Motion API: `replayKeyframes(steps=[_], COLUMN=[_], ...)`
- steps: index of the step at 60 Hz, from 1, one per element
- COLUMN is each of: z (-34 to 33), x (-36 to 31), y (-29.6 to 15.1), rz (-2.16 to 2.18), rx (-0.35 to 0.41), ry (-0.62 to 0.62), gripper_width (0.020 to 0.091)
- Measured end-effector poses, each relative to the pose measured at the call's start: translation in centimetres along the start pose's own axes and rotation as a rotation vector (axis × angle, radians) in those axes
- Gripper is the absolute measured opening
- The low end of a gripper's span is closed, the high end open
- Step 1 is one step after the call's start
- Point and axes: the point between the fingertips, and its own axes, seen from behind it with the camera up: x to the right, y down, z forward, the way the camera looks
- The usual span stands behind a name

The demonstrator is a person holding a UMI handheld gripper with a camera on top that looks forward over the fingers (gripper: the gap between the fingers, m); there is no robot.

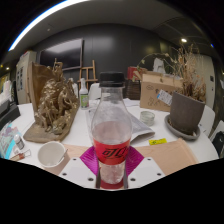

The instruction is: Pour water

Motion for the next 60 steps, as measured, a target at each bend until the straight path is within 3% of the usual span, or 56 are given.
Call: replayKeyframes(steps=[6,15,17,21,24,28,33,60], z=[0.2,-0.4,-0.6,-1.2,-2.1,-3.8,-7.0,-32.2], x=[0.1,-0.1,0.0,0.1,0.1,0.0,-0.4,-9.3], y=[0.0,0.4,0.6,0.7,0.5,0.1,-0.4,2.0], rz=[0.014,-0.009,-0.007,0.002,0.011,0.029,0.046,0.069], rx=[-0.006,-0.033,-0.049,-0.065,-0.071,-0.077,-0.092,-0.195], ry=[-0.001,-0.003,0.0,0.002,0.01,0.027,0.051,0.137], gripper_width=[0.0347,0.0523,0.0613,0.0863,0.0827,0.0864,0.0855,0.0861])
